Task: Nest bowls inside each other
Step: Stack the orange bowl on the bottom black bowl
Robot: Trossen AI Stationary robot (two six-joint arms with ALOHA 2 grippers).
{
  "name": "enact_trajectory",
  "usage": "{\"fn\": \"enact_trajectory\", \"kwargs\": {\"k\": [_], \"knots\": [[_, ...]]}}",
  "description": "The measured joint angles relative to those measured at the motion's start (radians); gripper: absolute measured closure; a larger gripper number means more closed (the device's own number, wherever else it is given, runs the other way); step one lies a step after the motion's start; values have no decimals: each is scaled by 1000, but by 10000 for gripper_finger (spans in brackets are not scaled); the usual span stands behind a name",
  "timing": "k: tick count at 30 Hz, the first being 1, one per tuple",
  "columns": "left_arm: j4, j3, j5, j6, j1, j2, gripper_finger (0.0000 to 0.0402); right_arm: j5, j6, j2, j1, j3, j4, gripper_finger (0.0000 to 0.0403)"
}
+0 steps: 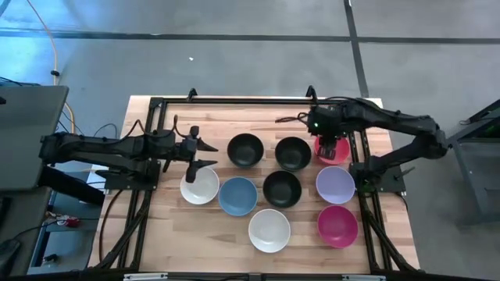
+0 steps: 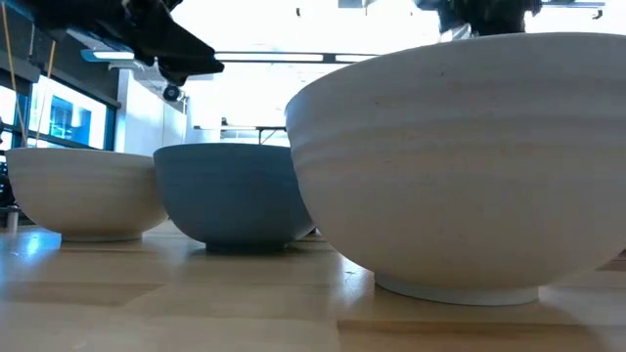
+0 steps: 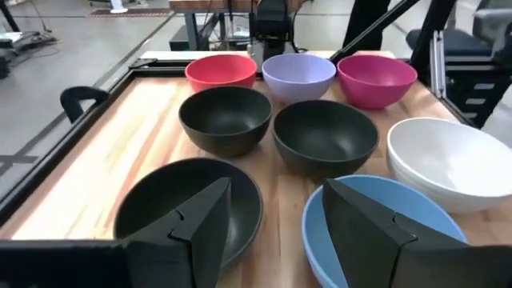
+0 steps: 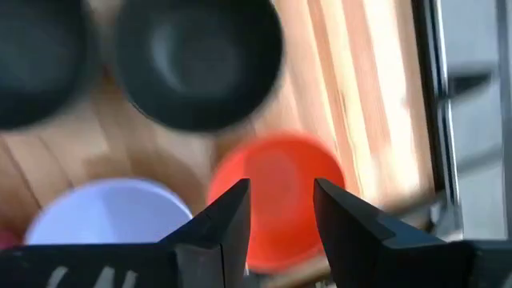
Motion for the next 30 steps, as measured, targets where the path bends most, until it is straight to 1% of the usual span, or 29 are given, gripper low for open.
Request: {"fn": "enact_trajectory", "kwargs": {"k": [4,9,14,18,22,25,30], "knots": [[-97,29,-7,3,0,1,213,21,27,-2,-99,-29,-69,272],[-152,30,-6,1,0,-22,213,15,4,-88,-200,-84,-35,272],[-160,30,-5,-1,0,-43,213,-64,-9,-209,-318,-157,36,272],[-158,30,-4,5,0,-55,213,-107,39,-265,-400,-213,55,272],[-146,30,-5,-2,0,-59,213,-101,86,-270,-461,-268,56,272],[-140,30,-6,-7,0,-59,213,-66,116,-257,-504,-309,74,272],[-115,30,-4,-14,0,-59,213,-69,109,-232,-580,-378,126,272]]}}
